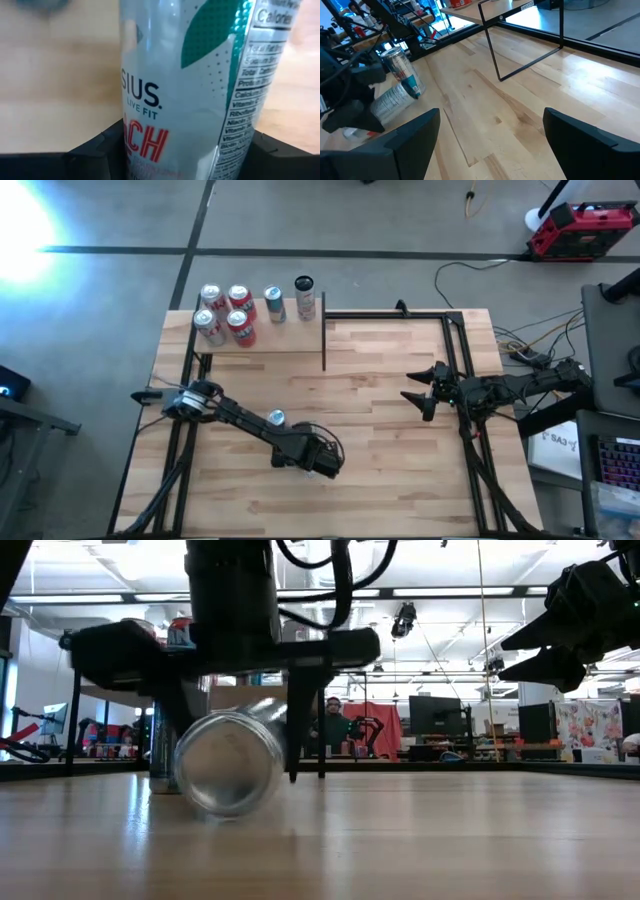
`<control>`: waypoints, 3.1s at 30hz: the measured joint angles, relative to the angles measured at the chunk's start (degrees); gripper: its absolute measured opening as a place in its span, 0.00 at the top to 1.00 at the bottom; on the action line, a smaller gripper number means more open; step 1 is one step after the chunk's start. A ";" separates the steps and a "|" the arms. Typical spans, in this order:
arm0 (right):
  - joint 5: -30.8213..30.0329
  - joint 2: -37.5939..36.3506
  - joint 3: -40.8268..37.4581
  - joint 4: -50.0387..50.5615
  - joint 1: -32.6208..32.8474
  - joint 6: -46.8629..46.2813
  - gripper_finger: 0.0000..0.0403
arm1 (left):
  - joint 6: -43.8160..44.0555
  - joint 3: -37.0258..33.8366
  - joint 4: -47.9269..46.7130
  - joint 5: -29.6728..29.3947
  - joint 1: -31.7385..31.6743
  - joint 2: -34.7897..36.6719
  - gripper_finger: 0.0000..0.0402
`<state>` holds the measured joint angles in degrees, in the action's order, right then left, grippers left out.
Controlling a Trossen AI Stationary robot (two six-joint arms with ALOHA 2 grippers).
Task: Place canned beverage on shelf
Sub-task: Put the white and pink soda can align the with the other white and pink soda can on the shelf
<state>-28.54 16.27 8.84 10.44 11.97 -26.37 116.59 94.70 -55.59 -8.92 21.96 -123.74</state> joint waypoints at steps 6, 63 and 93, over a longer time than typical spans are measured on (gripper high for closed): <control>0.00 0.02 0.00 0.00 0.02 0.00 0.17 | -11.46 1.30 -0.77 -12.60 0.73 0.00 0.44; 0.01 -0.02 0.00 -0.02 0.01 0.02 0.17 | -15.20 18.01 1.37 -75.34 2.89 -26.00 0.40; 0.01 -0.02 0.00 -0.02 0.00 0.02 0.17 | -18.51 35.88 -20.11 -58.84 3.90 -26.12 0.03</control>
<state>-28.53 16.25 8.84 10.41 11.97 -26.35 98.08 130.58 -75.70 -67.76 25.85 -149.86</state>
